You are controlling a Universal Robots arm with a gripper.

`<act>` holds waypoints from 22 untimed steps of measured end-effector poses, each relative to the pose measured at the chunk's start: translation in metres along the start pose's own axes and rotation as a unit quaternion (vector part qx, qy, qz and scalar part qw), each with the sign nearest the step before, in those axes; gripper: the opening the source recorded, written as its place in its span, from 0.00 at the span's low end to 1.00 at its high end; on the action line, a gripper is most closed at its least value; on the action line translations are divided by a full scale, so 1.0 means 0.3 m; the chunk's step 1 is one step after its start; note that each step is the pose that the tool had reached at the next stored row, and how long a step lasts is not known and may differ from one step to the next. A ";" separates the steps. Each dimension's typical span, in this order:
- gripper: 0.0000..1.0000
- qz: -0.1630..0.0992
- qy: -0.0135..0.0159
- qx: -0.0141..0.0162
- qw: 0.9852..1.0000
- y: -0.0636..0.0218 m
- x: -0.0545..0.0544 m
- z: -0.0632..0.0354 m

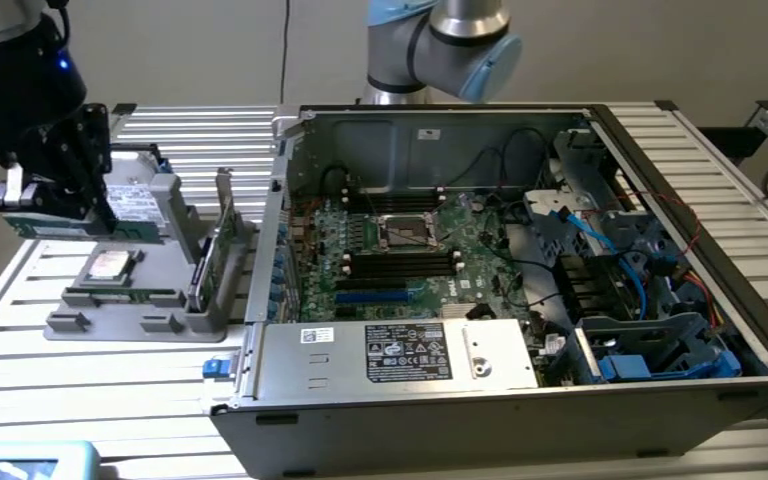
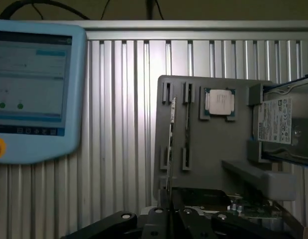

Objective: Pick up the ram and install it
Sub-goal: 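Pick up the ram and move it above insertion slot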

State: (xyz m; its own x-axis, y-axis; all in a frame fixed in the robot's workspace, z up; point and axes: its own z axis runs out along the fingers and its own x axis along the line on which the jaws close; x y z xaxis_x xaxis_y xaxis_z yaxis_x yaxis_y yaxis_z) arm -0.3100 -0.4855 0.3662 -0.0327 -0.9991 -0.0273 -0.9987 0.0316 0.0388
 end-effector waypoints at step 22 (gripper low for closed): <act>0.14 0.000 0.000 -0.002 1.000 -0.322 -0.009 -0.135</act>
State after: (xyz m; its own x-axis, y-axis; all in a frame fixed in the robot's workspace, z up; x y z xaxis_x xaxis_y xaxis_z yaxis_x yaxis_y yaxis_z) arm -0.2120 -0.4870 0.4031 -0.0328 -0.9991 -0.0271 -0.9986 0.0316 0.0425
